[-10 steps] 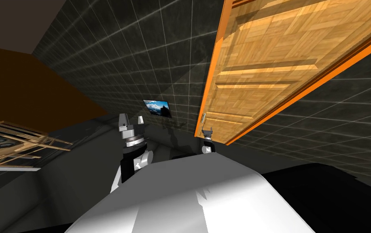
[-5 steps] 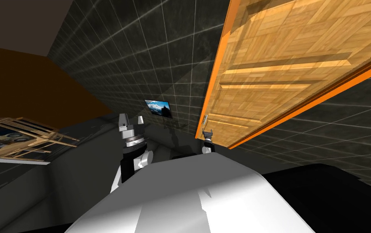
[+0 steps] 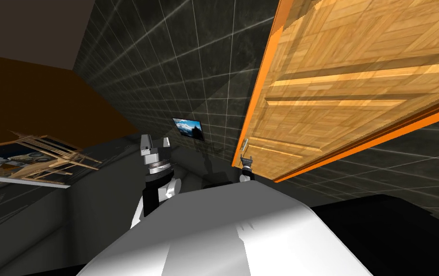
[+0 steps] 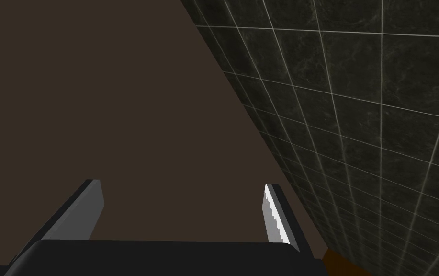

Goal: Pull the door open

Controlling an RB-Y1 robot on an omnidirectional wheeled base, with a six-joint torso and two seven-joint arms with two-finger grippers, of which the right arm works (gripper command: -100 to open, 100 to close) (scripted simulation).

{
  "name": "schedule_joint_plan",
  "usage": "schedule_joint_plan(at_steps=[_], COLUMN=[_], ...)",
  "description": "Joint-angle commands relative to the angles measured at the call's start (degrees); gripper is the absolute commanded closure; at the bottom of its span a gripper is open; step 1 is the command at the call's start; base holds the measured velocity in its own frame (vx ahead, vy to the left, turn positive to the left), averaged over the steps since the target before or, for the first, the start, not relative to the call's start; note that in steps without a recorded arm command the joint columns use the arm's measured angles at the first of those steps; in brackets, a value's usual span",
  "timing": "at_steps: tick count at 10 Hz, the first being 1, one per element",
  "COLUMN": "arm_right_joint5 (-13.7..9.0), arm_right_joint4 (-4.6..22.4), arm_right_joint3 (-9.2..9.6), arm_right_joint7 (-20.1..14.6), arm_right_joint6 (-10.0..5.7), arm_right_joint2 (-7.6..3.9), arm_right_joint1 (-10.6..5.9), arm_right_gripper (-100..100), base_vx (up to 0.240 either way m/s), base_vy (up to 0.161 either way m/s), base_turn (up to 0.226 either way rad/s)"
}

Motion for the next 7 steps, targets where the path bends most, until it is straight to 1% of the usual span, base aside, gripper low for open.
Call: schedule_joint_plan(at_steps=[1, 5, 6, 7], arm_right_joint5=[-1.28, -3.73, -4.63, -5.05], arm_right_joint4=[1.89, 5.38, 6.66, 7.26], arm_right_joint3=[0.3, 0.79, 0.97, 1.06], arm_right_joint7=[-1.2, -3.44, -4.26, -4.65], arm_right_joint6=[-0.5, -1.39, -1.72, -1.87], arm_right_joint2=[-0.17, -0.55, -0.68, -0.74], arm_right_joint1=[-0.44, -1.27, -1.58, -1.73], arm_right_gripper=[-100, -100, -100, -100], base_vx=[0.095, 0.073, 0.089, 0.085], base_vy=[-0.055, -0.039, -0.052, -0.069], base_turn=[0.055, 0.055, 0.068, 0.053])
